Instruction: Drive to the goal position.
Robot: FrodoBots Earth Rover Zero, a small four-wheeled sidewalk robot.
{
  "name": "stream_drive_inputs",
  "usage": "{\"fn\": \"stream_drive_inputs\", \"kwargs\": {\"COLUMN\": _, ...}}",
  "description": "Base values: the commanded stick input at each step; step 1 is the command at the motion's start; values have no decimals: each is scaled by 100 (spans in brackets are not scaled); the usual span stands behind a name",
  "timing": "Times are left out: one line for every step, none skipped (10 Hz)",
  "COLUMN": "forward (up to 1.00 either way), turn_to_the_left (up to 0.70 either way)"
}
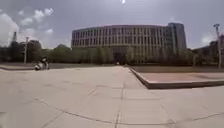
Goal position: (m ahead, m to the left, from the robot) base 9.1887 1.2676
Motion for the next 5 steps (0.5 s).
{"fn": "stream_drive_inputs", "kwargs": {"forward": 70, "turn_to_the_left": 3}}
{"fn": "stream_drive_inputs", "kwargs": {"forward": 70, "turn_to_the_left": 3}}
{"fn": "stream_drive_inputs", "kwargs": {"forward": 70, "turn_to_the_left": 3}}
{"fn": "stream_drive_inputs", "kwargs": {"forward": 70, "turn_to_the_left": 3}}
{"fn": "stream_drive_inputs", "kwargs": {"forward": 70, "turn_to_the_left": 3}}
